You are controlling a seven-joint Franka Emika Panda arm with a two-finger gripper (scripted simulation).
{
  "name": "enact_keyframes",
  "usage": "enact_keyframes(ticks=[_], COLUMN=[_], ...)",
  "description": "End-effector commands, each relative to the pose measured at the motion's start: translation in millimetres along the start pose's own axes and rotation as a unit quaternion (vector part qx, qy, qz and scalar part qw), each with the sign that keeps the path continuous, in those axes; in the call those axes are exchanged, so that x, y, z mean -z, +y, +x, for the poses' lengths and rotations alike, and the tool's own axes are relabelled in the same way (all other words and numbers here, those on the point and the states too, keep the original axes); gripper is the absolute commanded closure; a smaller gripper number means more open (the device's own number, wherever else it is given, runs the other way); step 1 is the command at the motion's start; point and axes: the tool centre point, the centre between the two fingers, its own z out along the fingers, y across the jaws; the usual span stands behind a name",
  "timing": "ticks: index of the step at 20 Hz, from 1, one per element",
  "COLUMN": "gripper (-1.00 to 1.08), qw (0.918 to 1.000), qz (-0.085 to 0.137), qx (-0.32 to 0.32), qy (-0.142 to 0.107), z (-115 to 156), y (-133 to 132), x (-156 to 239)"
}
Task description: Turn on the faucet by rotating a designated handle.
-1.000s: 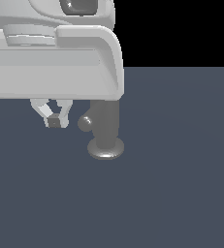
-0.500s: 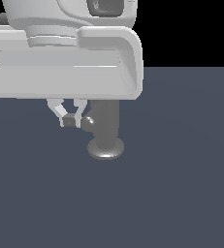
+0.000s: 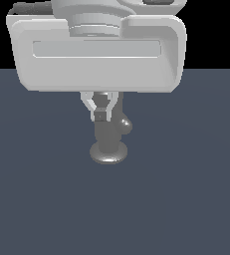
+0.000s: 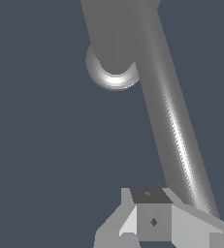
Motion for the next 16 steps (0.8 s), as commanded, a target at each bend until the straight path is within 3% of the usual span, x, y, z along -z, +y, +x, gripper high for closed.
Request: enact_keyframes(ticks=[1,16], gripper=[1.08,1.08], qw=[0.9999,0.9999], qz=[0.000,0.000], qx=[-0.008,-0.008], qy=[-0.013,-0.013], z=[-2,9], y=[19,87], x=[-11,-12])
